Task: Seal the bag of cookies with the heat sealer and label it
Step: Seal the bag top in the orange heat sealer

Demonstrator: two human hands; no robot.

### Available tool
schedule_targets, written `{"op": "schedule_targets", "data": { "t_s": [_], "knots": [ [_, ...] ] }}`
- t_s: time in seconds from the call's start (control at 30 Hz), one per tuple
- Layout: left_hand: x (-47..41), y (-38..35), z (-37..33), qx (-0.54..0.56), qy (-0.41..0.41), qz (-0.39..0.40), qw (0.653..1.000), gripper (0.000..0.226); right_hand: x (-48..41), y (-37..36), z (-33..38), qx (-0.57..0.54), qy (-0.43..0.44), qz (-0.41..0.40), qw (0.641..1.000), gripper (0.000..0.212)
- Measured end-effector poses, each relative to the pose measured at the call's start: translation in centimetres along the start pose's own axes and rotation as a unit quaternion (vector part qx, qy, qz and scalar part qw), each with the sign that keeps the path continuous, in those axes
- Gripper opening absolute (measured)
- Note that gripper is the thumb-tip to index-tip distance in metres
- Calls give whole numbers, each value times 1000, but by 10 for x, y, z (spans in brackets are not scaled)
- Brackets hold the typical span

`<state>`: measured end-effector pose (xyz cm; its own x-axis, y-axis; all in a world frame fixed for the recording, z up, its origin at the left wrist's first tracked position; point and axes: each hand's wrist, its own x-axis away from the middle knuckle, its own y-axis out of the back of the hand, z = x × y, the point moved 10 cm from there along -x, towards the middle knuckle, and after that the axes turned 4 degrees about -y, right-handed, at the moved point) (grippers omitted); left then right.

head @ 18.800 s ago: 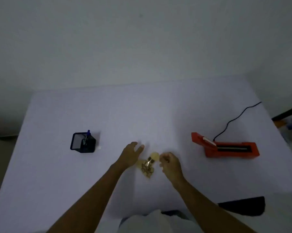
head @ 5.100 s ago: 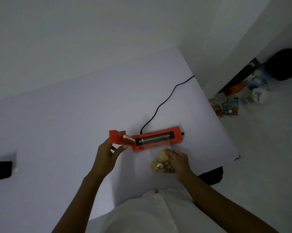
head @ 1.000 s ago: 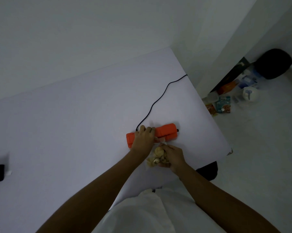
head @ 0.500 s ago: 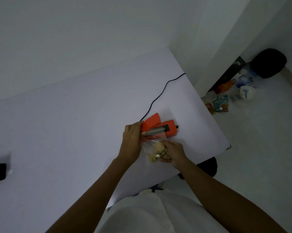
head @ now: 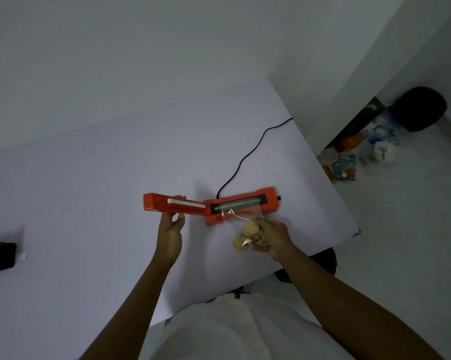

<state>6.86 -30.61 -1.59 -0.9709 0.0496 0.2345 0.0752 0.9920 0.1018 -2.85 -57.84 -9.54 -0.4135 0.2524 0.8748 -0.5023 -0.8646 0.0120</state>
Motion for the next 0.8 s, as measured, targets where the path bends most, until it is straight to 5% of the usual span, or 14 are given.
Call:
{"op": "schedule_targets", "data": {
  "t_s": [0.37, 0.57, 0.8],
  "knots": [
    [-3, 28, 35, 93, 114, -111, 983, 34, -3, -1, -5, -11, -13, 8, 1000, 32],
    [19, -9, 89, -28, 299, 17, 954, 21, -6, 0, -8, -8, -16, 7, 1000, 33],
    [31, -81, 85, -12, 303, 106, 947, 29, -3, -1, -4, 0, -6, 22, 1000, 31]
  ]
}}
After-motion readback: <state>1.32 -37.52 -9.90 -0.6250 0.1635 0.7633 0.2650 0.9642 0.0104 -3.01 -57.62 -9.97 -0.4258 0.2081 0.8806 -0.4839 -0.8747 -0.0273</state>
